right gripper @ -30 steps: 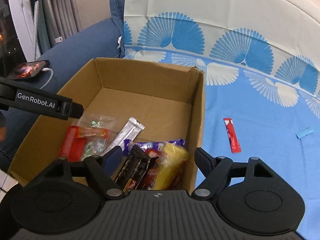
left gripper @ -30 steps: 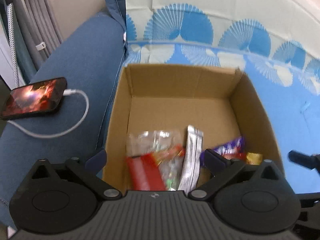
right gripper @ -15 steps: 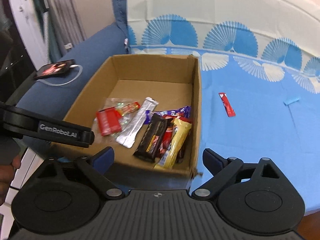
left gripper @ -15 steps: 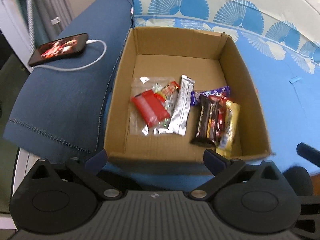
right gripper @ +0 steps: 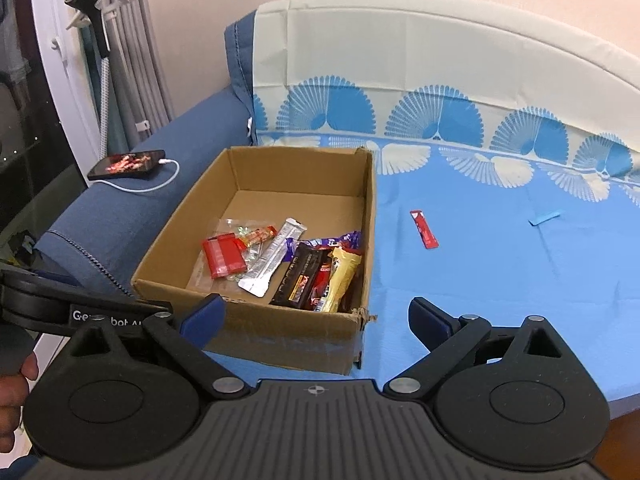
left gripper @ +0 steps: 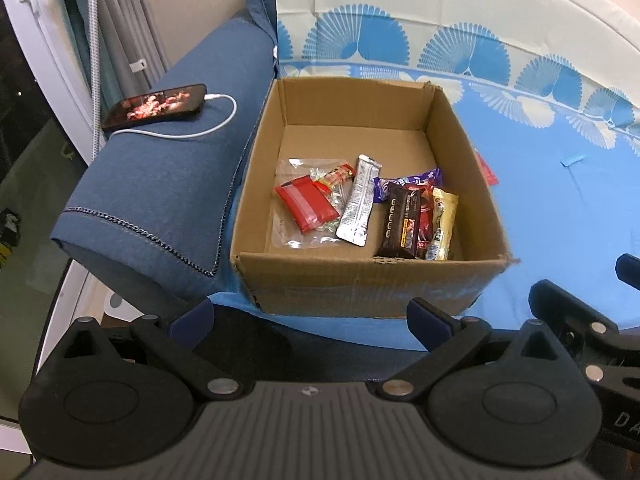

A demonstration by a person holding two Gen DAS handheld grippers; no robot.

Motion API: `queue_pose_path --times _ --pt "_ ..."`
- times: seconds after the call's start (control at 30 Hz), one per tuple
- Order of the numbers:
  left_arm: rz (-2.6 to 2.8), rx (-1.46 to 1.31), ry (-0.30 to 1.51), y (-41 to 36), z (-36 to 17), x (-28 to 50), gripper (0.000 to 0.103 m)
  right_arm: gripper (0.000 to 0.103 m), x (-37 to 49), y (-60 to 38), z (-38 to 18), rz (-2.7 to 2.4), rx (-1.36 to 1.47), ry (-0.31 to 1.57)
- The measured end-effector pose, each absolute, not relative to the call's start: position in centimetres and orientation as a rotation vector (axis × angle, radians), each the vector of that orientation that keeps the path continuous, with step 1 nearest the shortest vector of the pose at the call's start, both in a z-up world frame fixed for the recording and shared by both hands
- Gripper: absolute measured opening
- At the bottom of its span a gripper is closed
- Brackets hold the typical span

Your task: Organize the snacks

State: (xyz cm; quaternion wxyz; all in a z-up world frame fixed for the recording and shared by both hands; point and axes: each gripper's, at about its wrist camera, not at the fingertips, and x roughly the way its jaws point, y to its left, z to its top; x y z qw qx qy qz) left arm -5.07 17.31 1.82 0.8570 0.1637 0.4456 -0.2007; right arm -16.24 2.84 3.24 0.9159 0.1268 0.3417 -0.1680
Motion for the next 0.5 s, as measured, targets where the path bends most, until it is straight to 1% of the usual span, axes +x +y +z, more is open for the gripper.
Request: queue_pose_path --times 0.5 --pt "-0.429 0.344 0.877 18.1 3.1 -7.3 0.103 0.099 -18.7 4.1 4.6 -0.335 0.237 0.643"
